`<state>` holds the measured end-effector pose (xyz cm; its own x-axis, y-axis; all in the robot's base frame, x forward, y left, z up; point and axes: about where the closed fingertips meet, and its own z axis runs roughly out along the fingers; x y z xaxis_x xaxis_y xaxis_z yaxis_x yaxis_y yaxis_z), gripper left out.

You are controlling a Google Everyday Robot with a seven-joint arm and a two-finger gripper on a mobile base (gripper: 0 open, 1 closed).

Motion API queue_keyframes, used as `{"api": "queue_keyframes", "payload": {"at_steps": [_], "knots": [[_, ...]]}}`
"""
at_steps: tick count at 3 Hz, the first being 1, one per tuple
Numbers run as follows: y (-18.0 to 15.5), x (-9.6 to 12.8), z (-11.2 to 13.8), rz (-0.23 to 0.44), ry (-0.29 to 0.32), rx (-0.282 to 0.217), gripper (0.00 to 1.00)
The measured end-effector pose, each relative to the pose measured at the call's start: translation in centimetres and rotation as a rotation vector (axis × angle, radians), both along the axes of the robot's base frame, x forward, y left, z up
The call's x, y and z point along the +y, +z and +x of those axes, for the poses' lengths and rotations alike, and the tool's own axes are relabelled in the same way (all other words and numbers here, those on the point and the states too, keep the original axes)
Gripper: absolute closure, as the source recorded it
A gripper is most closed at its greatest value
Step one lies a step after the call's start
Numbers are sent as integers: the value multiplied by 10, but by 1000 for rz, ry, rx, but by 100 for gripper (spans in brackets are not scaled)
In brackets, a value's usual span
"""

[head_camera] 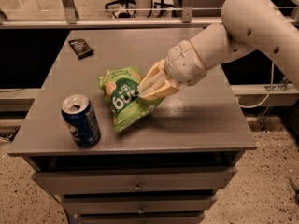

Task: Move green rice chip bag near pepsi can

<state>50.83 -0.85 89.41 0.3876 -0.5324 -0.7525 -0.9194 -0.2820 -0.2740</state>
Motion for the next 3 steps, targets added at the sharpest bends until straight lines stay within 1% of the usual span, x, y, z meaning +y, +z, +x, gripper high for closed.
{"api": "queue_keyframes", "payload": {"at_steps": [1,2,3], "knots": [[-9,11,0,-8,31,37,99],[-10,17,-1,-22,54,51,78],[-6,20,-4,-33,67,57,54]]}}
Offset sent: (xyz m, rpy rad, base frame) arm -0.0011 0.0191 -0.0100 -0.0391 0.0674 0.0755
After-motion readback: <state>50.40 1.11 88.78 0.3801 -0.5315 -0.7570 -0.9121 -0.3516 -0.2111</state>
